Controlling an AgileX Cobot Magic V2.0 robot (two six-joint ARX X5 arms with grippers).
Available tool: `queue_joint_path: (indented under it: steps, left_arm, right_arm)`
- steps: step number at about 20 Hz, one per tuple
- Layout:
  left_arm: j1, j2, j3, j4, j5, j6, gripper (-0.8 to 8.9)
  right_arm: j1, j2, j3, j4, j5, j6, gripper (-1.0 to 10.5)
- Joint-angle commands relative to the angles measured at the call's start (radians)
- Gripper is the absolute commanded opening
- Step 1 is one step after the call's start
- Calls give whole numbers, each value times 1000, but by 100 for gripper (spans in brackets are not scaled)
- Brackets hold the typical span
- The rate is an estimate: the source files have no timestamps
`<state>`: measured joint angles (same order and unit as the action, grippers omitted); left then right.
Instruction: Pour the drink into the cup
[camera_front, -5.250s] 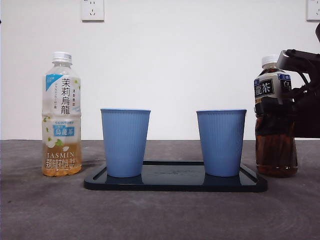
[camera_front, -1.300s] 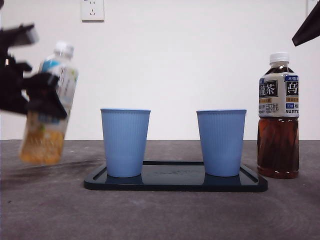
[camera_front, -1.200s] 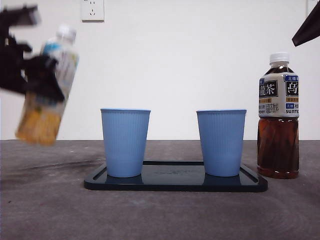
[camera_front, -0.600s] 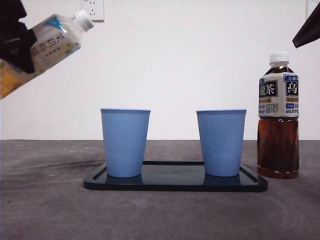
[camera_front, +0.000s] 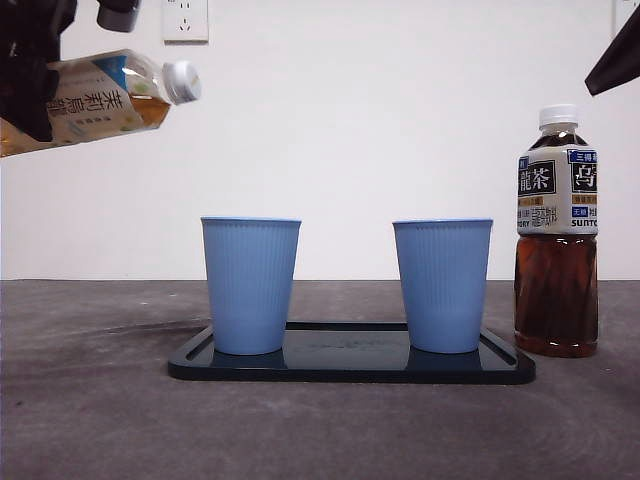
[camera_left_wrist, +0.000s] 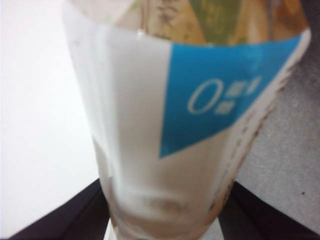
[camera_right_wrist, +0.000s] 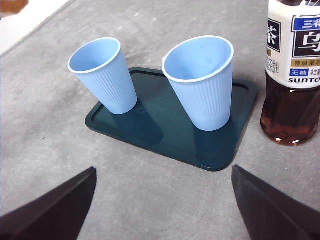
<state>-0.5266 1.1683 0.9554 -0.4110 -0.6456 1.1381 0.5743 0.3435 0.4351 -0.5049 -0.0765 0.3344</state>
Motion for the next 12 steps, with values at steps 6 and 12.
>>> queue_joint_path:
  steps: [6,12]
  left_arm:
    - [-49,95,33,45,-57,58,210]
    - [-54,127,33,90,-62,48,209]
  right_arm:
    - [7,0,12,9,-2,-21,430]
    - [7,0,12,9,-2,-28,430]
